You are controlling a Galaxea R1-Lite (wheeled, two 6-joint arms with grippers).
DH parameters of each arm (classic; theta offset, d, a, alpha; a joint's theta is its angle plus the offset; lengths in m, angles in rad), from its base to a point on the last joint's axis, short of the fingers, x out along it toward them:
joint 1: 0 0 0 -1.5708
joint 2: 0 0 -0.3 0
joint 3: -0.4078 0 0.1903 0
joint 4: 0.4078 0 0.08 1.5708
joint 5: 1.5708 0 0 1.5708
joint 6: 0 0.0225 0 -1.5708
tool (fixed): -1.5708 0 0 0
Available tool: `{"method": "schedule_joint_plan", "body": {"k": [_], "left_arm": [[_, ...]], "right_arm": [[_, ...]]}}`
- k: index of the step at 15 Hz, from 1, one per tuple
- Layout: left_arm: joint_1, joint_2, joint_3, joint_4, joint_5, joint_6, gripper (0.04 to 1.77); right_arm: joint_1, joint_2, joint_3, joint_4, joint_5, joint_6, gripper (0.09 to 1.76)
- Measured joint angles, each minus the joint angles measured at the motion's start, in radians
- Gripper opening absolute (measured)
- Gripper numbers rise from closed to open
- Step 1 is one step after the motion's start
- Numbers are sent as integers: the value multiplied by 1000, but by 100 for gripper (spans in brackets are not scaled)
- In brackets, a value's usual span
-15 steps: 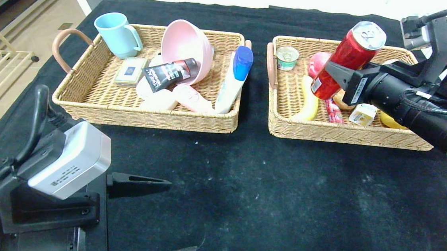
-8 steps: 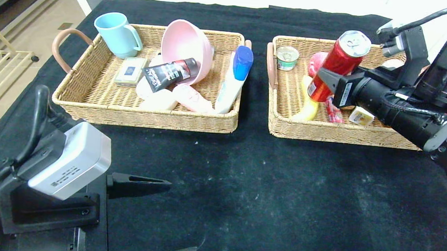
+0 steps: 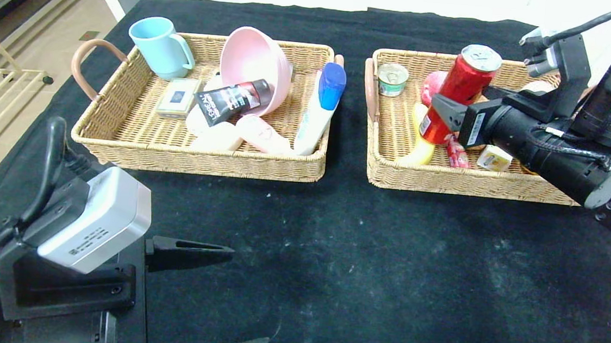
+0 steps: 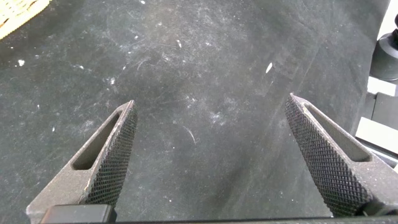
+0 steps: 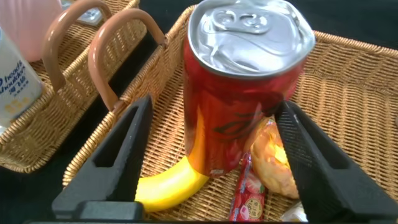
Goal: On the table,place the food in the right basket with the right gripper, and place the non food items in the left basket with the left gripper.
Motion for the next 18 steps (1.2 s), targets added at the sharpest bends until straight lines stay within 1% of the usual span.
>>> {"method": "schedule_joint_plan", "body": {"k": [5, 10, 14, 17, 18], "left_arm": [[0, -3, 1, 1, 0, 1, 172], [0, -17, 1, 1, 1, 0, 172], [0, -29, -1, 2, 1, 0, 172], [0, -34, -5, 1, 16, -2, 172], [3, -34, -11, 0, 48, -5, 172]], "right_arm": [[13, -55, 61, 11, -1, -15, 157], [20, -171, 187, 30, -1, -21, 164], [22, -289, 270, 137, -16, -23, 167], [23, -361, 338, 162, -38, -22, 168], [21, -378, 360, 164, -46, -21, 168]]}}
